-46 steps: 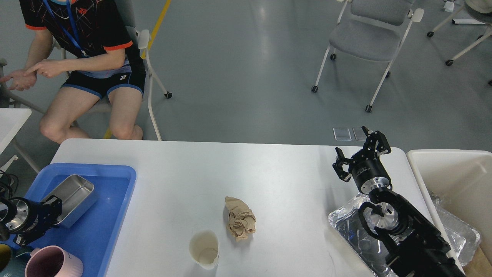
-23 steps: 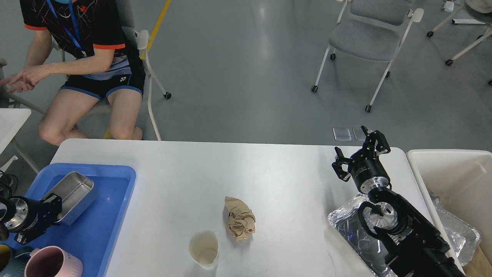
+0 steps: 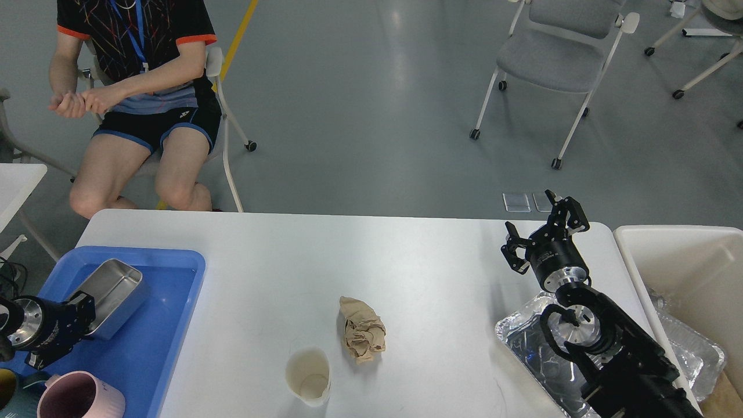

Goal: Tidy desktop
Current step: 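Lower the steel tin into the blue tray and open the left gripper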

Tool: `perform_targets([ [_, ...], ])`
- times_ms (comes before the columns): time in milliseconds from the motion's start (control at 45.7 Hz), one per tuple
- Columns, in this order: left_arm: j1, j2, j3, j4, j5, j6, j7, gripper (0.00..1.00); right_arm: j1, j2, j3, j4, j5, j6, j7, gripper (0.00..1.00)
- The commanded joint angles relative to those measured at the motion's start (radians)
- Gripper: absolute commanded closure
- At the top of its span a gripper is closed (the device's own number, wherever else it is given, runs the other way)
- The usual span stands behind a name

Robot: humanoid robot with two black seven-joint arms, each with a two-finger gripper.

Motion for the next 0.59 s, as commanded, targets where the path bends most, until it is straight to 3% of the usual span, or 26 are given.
perform_targets([
  [0, 0.000, -0.001, 0.000, 0.000, 0.001, 0.002, 0.000, 0.03, 0.000, 0.000, 0.000, -0.001, 0.000, 0.001, 0.000, 0.00],
  [569, 0.002, -0.001, 0.000, 0.000, -0.001, 0.002, -0.002, 0.03, 0.000, 0.000, 0.000, 0.000, 0.000, -0.001, 0.000, 0.00],
])
